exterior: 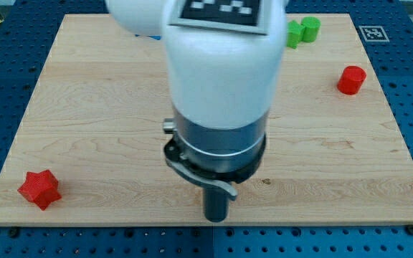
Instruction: Move the yellow heart to the bottom left of the yellow hexagon
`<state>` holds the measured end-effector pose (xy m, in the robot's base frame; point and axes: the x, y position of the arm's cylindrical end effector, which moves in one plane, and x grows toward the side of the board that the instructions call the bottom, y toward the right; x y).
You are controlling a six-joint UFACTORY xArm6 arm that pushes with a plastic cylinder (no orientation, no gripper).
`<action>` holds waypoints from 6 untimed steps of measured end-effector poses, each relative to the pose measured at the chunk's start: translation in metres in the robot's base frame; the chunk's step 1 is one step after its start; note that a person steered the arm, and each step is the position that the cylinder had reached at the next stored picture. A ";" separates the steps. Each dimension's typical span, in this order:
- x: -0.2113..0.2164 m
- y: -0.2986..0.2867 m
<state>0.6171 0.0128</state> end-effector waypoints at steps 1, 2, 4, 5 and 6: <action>-0.001 0.003; -0.001 -0.008; -0.002 -0.014; -0.005 -0.014; -0.010 -0.014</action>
<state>0.6068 -0.0015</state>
